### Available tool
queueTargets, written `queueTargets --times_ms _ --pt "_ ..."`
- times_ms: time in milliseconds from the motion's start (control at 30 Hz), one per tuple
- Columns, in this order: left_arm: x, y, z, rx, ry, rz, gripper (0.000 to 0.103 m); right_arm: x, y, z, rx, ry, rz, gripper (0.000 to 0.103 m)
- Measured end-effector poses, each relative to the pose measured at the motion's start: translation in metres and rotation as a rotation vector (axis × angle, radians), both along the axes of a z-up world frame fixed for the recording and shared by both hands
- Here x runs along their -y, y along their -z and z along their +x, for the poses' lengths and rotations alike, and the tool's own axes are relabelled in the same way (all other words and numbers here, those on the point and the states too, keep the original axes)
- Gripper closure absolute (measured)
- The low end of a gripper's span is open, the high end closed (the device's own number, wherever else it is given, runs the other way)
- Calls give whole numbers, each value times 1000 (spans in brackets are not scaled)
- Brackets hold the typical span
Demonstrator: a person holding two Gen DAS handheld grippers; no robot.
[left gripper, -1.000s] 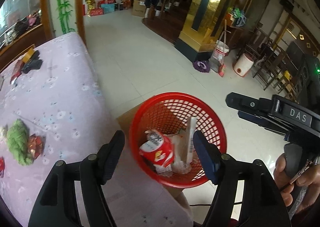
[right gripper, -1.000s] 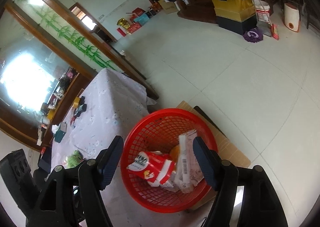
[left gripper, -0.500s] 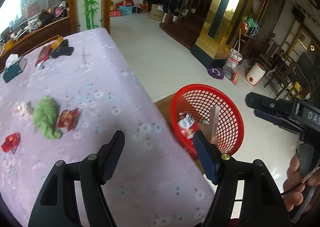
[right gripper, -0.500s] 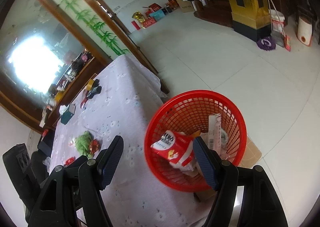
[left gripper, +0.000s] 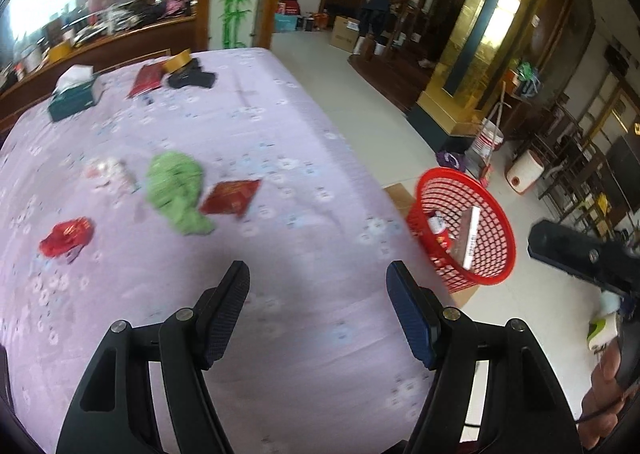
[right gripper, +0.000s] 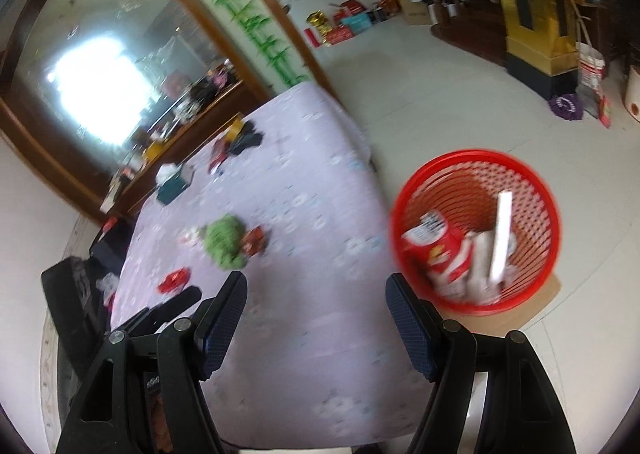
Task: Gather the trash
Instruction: 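Move both open tools away from the basket back over the bed, then grasp the brown snack packet with the right tool while the left tool grasps the red packet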
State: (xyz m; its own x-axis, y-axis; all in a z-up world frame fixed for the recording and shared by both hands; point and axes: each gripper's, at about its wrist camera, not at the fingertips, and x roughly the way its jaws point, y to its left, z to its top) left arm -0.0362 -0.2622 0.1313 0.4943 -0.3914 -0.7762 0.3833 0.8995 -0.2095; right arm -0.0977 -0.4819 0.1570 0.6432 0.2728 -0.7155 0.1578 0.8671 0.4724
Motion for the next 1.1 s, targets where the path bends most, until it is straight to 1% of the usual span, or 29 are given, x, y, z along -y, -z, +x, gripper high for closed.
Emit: queueTargets --times_ms 200,333,533,600,733,867,933,1000,1033,1100 --pt "-61 10 7 -27 -91 -6 34 -51 9 8 -26 -78 8 27" --pt "-104 15 10 -40 -153 -7 34 -77 18 25 -45 -109 30 27" --pt "-165 19 14 -50 -239 13 33 -103 42 74 -86 -125 63 27" --pt "-181 21 14 -54 -263 18 33 -109 52 97 -94 -112 35 27" --pt "-213 22 18 -58 -310 28 33 -117 73 139 -124 -102 16 27" --pt "-238 24 23 -65 -352 37 33 -122 96 177 -169 -101 51 27" --pt "-250 26 26 -69 -371 38 33 -125 108 192 -190 -87 31 27" --pt "-257 27 29 -71 -382 38 33 -127 119 204 -219 -81 33 31" --pt "-261 27 31 -71 -386 39 33 -128 124 209 -233 -74 40 34" --pt "-265 29 35 -76 -393 40 33 -132 132 218 -250 -69 27 37"
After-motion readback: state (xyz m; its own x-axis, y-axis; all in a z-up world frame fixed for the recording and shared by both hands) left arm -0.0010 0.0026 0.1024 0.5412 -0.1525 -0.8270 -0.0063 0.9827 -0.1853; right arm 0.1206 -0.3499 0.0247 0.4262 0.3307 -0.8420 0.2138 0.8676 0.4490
